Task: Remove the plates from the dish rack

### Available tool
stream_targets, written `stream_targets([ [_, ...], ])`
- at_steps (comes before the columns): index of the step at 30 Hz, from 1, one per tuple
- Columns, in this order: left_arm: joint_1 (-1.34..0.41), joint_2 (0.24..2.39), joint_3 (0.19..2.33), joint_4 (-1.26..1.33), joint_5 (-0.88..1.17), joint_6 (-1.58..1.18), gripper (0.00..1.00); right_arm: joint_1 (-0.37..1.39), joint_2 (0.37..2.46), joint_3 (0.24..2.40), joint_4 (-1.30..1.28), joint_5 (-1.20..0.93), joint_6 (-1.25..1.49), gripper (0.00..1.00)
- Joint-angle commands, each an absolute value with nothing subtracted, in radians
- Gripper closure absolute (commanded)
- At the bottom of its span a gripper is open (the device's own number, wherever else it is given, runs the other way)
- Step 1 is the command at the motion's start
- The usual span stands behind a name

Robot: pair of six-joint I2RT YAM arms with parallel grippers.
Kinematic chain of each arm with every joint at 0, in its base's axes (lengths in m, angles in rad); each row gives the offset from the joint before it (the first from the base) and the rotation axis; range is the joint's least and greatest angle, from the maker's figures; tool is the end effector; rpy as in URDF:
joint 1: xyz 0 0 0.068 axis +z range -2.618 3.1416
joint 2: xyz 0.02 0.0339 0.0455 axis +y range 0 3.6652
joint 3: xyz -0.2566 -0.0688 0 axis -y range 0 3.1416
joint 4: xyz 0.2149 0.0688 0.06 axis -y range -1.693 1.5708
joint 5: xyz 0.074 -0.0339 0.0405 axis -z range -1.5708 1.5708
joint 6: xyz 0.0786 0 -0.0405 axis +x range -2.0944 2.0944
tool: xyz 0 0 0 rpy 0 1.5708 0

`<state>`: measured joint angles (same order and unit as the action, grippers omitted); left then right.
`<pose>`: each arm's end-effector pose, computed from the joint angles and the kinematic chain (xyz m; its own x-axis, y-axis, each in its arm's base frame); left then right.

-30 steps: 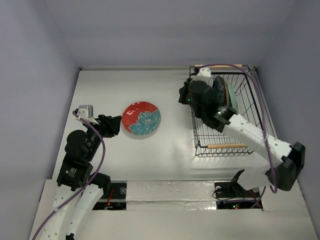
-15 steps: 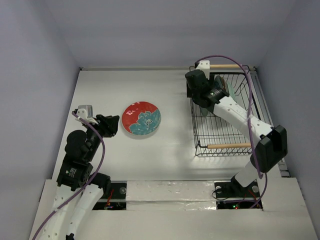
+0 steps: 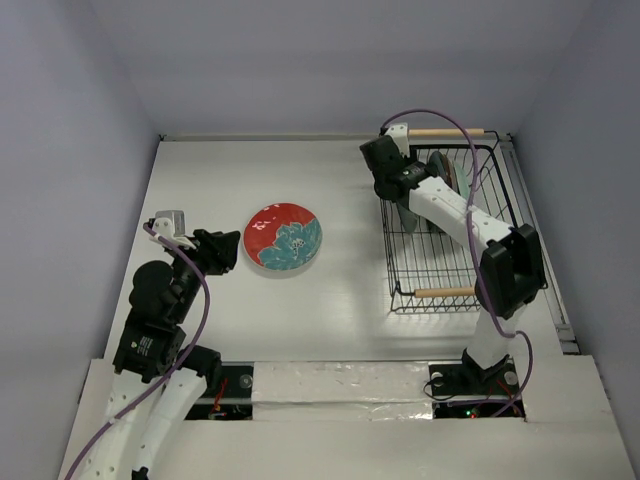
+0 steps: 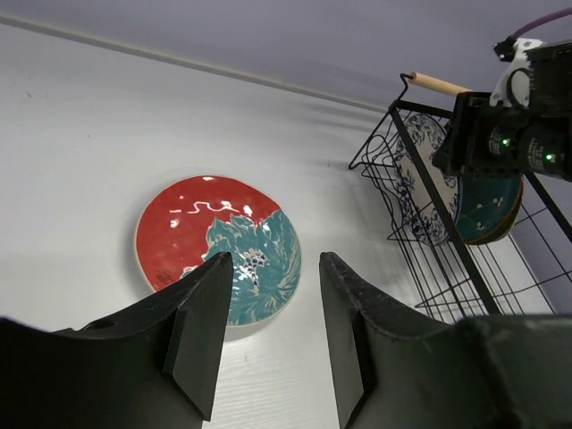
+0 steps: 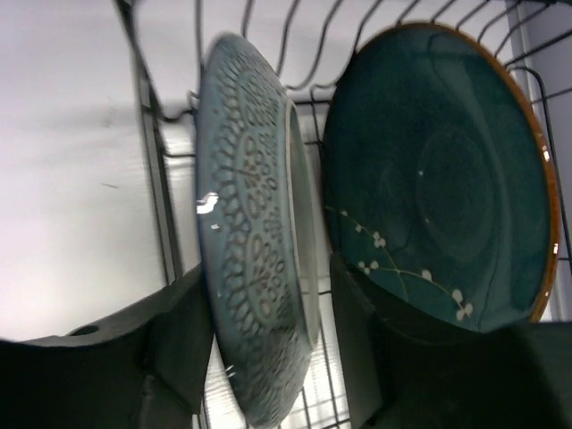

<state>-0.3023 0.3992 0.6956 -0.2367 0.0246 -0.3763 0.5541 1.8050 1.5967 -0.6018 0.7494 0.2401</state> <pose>0.1177 -0.0387 0.3425 -0.0650 -0.3645 -0.9289 0.3195 0.8743 -0.3655 0.3623 0.1612 0.2821 -0.5949 -0.1634 -0.7870 0.1602 0.9354 -0.3153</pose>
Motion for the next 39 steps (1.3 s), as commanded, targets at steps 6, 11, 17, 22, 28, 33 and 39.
stream_targets([
  [6,-0.308,0.391,0.696,-0.201,0.029,-0.374,0.59,0.54,1.781,1.663,-0.629,0.854,0.21,0.6],
  [11,-0.308,0.385,0.696,-0.202,0.026,-0.376,0.59,0.54,1.758,1.697,-0.647,0.894,0.181,0.86],
  [17,-0.308,0.379,0.696,-0.202,0.026,-0.376,0.59,0.54,1.726,1.739,-0.664,0.916,0.15,1.0],
  [22,-0.308,0.38,0.696,-0.202,0.029,-0.376,0.59,0.54,1.68,1.795,-0.681,0.949,0.114,1.0],
  [28,-0.308,0.38,0.696,-0.201,0.029,-0.374,0.59,0.54,1.609,1.838,-0.706,0.974,0.12,1.0],
  [33,-0.308,0.388,0.696,-0.201,0.032,-0.374,0.57,0.56,1.421,1.807,-0.666,0.95,0.153,1.0],
  [39,-0.308,0.39,0.696,-0.199,0.029,-0.377,0.56,0.613,1.253,1.686,-0.488,0.628,0.256,1.0],
])
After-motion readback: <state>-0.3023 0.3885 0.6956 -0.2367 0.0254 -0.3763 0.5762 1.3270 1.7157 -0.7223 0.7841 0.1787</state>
